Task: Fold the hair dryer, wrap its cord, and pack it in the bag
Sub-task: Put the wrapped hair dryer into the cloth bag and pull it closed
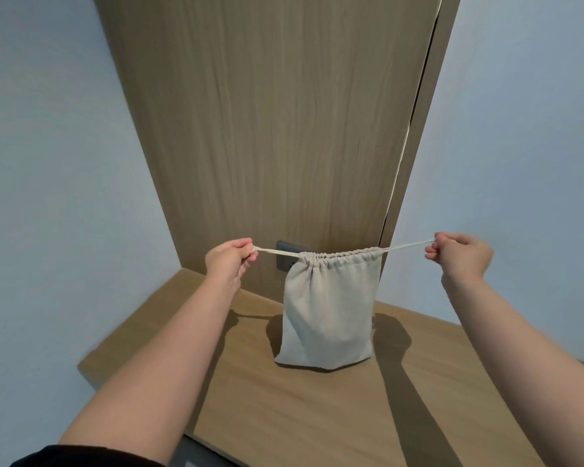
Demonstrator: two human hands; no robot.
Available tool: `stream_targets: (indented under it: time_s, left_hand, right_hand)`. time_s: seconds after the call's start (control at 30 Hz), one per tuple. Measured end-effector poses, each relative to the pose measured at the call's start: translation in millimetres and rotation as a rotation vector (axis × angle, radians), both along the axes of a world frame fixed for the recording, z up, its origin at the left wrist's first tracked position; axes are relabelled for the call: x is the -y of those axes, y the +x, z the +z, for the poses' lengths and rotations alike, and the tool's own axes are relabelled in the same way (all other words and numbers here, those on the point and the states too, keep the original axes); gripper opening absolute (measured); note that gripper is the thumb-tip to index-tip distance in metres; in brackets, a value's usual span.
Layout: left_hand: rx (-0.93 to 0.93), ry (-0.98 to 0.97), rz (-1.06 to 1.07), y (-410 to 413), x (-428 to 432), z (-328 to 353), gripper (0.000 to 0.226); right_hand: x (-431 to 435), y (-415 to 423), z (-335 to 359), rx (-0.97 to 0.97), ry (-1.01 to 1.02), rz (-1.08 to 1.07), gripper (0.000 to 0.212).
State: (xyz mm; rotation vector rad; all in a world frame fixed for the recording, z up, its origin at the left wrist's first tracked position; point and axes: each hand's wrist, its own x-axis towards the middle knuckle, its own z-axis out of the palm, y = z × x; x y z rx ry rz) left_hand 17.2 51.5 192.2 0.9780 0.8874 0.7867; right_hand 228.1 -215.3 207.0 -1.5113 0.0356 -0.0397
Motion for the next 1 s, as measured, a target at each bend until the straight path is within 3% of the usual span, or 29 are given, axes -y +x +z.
stream_targets:
  time_s: [0.1,0.27,0.3,0.37,0.43,0.53,0.67,0.77,0.9,1.0]
  left_hand:
    - [-0.325,0.323,0.008,0.1,3.0,-11.5,0.020]
    - [-0.971,1.042,-0.165,-1.0,9.0,-14.2,0.027]
    - [-1.041,1.209,-0.194,3.1,15.4,-11.5,0.029]
    - [-0.966,1.436,-0.293,16.6,34.7,-5.6,0.035]
    - [-0.865,1.496,-0.528,30.2,55.4,-2.0,0.050]
    - [-0.952,1.529,-0.821,40.3,74.2,-5.3,0.063]
    - [-0.730,1.467,-0.840,34.3,88.1,-11.3,0.059]
    - [-0.787,1.550,-0.857,28.9,104.5,-17.5,0.075]
    - [-0.834,1.522,-0.764,31.5,105.6,-23.6,0.030]
    - [-0.812,1.451,-0.749,29.6,99.3,-24.0,0.020]
  right_hand:
    - [-9.0,-9.4,-3.1,-0.078,0.146,0.071,0.011]
    - [-17.8,-31.7,20.7,-0.010,0.325,0.496,0.020]
    - [-19.1,-34.8,26.9,0.013,0.325,0.559,0.021]
    - [-22.8,-41.6,36.1,0.049,0.299,0.653,0.022]
    - [-26.0,-48.1,40.4,0.062,0.278,0.723,0.023]
    - [-26.2,-52.0,37.7,0.045,0.282,0.749,0.023]
    - [-19.0,-45.4,27.5,-0.043,0.358,0.648,0.022]
    - [-14.0,-43.4,25.2,-0.098,0.414,0.613,0.021]
    - [-13.7,-47.7,25.4,-0.035,0.358,0.632,0.014]
    - [-8.3,-48.0,14.1,0.063,0.085,0.598,0.039]
